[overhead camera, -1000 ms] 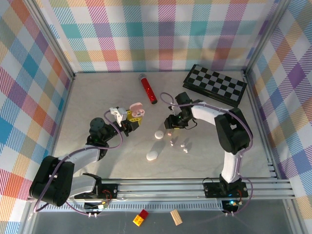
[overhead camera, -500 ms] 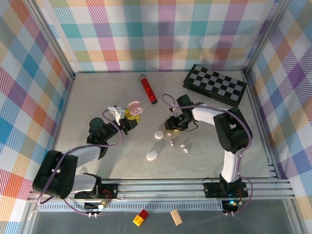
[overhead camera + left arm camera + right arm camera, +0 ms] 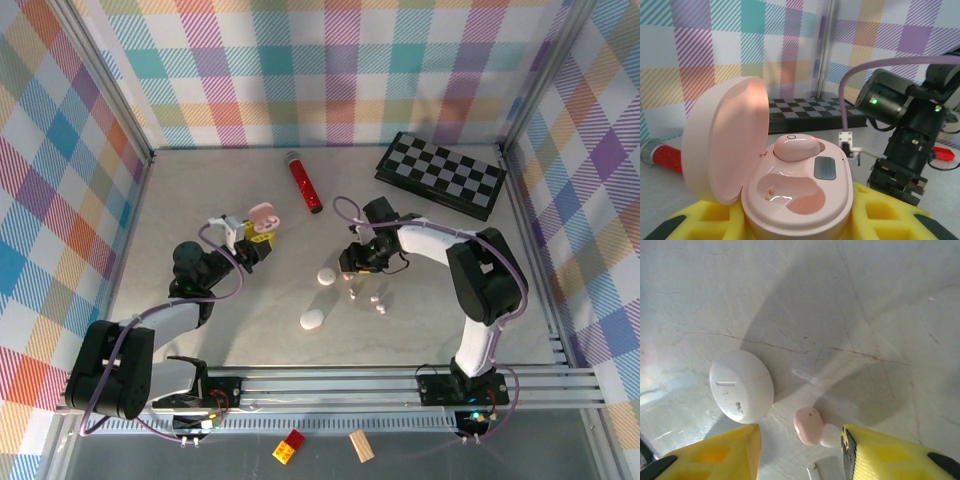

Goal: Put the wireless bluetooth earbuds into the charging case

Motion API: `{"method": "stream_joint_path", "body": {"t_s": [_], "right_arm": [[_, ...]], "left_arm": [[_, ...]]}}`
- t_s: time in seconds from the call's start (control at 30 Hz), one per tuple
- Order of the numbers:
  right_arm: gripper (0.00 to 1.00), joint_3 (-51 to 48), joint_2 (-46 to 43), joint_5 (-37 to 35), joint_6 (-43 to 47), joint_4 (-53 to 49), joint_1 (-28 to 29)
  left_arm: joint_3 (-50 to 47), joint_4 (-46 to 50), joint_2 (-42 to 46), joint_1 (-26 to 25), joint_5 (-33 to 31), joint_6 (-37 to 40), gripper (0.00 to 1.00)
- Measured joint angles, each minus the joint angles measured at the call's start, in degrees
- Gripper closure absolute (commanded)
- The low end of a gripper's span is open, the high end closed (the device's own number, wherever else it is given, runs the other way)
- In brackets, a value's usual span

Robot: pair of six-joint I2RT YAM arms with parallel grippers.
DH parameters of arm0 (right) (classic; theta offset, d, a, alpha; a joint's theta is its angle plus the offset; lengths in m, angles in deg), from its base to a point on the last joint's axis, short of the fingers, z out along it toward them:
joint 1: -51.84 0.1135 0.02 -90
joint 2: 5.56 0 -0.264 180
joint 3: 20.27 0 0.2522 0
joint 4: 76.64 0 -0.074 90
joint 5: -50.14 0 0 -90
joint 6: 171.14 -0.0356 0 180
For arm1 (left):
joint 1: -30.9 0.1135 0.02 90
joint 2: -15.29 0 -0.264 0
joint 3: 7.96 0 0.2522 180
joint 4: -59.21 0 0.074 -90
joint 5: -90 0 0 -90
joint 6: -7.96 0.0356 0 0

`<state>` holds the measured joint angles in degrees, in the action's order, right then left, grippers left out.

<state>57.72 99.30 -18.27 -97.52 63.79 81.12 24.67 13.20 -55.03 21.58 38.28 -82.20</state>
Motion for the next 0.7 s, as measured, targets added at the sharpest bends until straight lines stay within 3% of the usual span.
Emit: {"method": "stream_joint_path", "body": {"t_s": [0.4,0.7], "right_arm": [[0.56,4.26,-0.68,-26.38,2.29,-8.85,12.15],[0.6,9.29,2.69,-37.88,5.31,-12.68,17.16]], "left_arm": [[0.0,5.62,1.44,5.97,-5.92,1.53,0.73],[0.0,9.2,3.02,6.73,-11.61,2.75,0.73]]}}
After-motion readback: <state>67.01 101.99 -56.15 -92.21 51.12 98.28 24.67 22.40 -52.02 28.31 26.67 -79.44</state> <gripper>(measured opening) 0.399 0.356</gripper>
